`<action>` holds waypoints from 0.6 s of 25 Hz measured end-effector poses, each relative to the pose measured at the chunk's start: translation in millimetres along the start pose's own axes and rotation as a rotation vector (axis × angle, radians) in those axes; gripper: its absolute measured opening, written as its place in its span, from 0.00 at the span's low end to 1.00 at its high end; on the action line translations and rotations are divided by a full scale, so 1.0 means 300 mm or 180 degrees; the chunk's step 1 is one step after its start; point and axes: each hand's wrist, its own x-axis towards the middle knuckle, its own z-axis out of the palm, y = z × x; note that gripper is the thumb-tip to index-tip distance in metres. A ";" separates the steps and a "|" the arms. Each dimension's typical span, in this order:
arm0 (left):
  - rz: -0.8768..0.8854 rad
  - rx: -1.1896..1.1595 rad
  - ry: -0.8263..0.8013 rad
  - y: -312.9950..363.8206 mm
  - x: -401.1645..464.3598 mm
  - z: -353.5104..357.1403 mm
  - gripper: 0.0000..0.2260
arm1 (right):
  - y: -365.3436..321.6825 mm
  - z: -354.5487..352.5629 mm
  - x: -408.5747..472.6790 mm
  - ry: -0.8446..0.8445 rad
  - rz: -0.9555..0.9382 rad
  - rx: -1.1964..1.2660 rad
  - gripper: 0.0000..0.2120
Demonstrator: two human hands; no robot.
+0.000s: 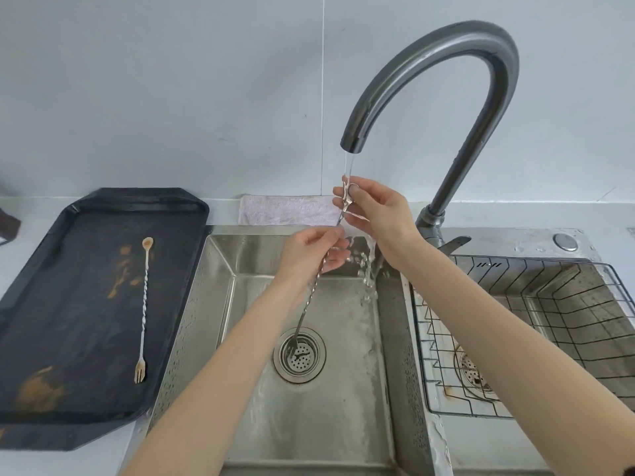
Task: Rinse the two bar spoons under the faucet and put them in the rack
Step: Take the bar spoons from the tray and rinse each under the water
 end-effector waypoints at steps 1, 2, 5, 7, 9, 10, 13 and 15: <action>0.0047 0.0007 0.0062 0.008 0.010 0.011 0.04 | -0.001 -0.004 -0.004 -0.0036 -0.0011 -0.0083 0.09; 0.0098 0.0042 0.0106 0.016 0.018 0.025 0.04 | -0.005 -0.006 -0.010 -0.0047 -0.0039 -0.0177 0.08; 0.0248 0.0166 0.0078 0.030 0.025 0.059 0.07 | -0.024 -0.009 -0.018 -0.0081 -0.0201 -0.0498 0.09; 0.0340 0.0244 0.0038 0.030 0.019 0.067 0.12 | -0.043 -0.007 -0.021 -0.0177 -0.0254 -0.0760 0.11; 0.0488 0.0482 0.0145 0.026 0.029 0.061 0.17 | -0.059 0.000 -0.023 -0.0279 -0.0219 -0.0904 0.13; 0.0601 0.0642 0.0191 0.025 0.035 0.055 0.18 | -0.065 0.003 -0.024 -0.0315 -0.0190 -0.0903 0.14; 0.0952 0.1059 0.0107 0.034 0.047 0.043 0.18 | -0.075 0.001 -0.020 -0.0303 -0.0226 -0.0807 0.14; 0.1057 0.1207 -0.0043 0.043 0.045 0.046 0.17 | -0.077 -0.004 -0.016 -0.0195 -0.0283 -0.0829 0.09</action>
